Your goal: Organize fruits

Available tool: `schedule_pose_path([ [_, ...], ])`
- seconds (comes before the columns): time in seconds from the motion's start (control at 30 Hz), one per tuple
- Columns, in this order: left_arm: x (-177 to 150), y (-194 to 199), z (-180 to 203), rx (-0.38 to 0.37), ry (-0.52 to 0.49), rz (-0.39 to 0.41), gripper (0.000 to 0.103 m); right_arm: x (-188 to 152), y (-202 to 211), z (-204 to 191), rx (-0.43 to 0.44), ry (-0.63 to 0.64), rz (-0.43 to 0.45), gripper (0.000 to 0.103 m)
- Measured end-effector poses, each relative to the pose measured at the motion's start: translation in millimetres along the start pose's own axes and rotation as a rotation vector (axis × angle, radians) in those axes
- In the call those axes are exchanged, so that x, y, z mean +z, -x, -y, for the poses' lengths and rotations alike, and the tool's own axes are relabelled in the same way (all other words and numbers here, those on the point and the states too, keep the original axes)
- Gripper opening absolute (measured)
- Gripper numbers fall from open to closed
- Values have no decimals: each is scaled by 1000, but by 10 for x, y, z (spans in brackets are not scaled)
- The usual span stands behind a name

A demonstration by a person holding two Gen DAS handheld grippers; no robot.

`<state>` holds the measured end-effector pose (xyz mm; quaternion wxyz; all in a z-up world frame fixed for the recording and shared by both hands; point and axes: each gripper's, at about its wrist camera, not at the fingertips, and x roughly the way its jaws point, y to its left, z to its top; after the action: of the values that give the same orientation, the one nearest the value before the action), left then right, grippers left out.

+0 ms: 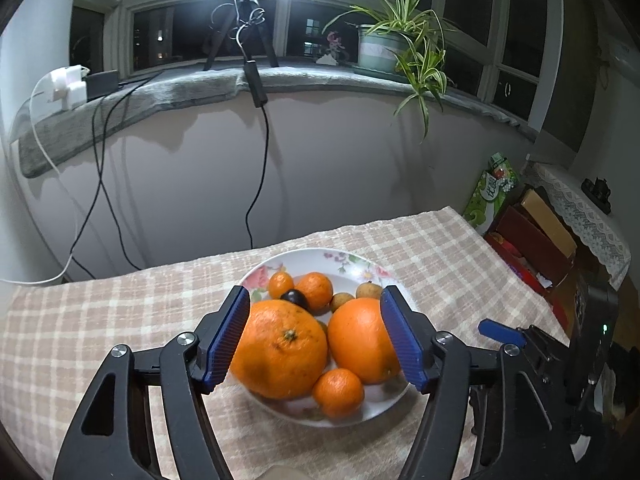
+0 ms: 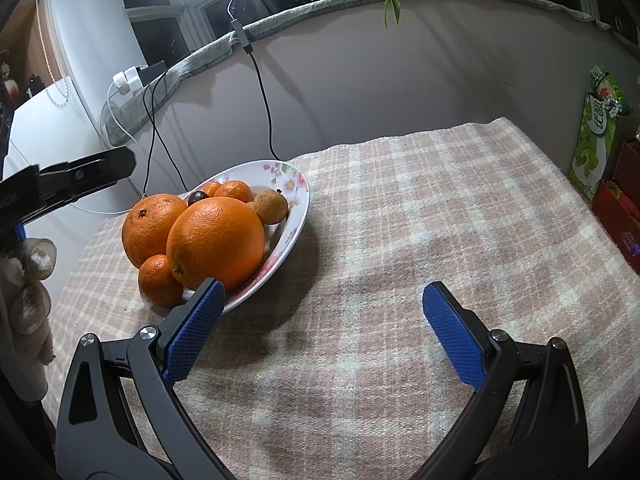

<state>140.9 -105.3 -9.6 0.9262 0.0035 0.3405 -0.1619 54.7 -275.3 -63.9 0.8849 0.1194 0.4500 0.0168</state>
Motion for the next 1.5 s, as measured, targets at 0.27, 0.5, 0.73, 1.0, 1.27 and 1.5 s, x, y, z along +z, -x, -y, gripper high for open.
schedule_pose_path([
  [0.27, -150, 206, -82, 39, 19, 18, 68, -4, 25, -4, -4, 3, 5, 101],
  [0.5, -234, 353, -148, 76, 38, 40, 68, 32, 71, -14, -6, 10, 16, 101],
  [0.73, -300, 523, -146, 87, 54, 77, 76, 95, 245, -129, -17, 58, 42, 101],
  [1.0, -459, 658, -148, 94, 91, 86, 81, 71, 507, -321, -44, 106, 70, 103],
  [1.27, -639, 705, -146, 99, 107, 65, 81, 40, 602, -445, -54, 133, 71, 103],
  [1.5, -657, 755, -148, 107, 104, 76, 81, 14, 621, -507, -58, 149, 77, 103],
])
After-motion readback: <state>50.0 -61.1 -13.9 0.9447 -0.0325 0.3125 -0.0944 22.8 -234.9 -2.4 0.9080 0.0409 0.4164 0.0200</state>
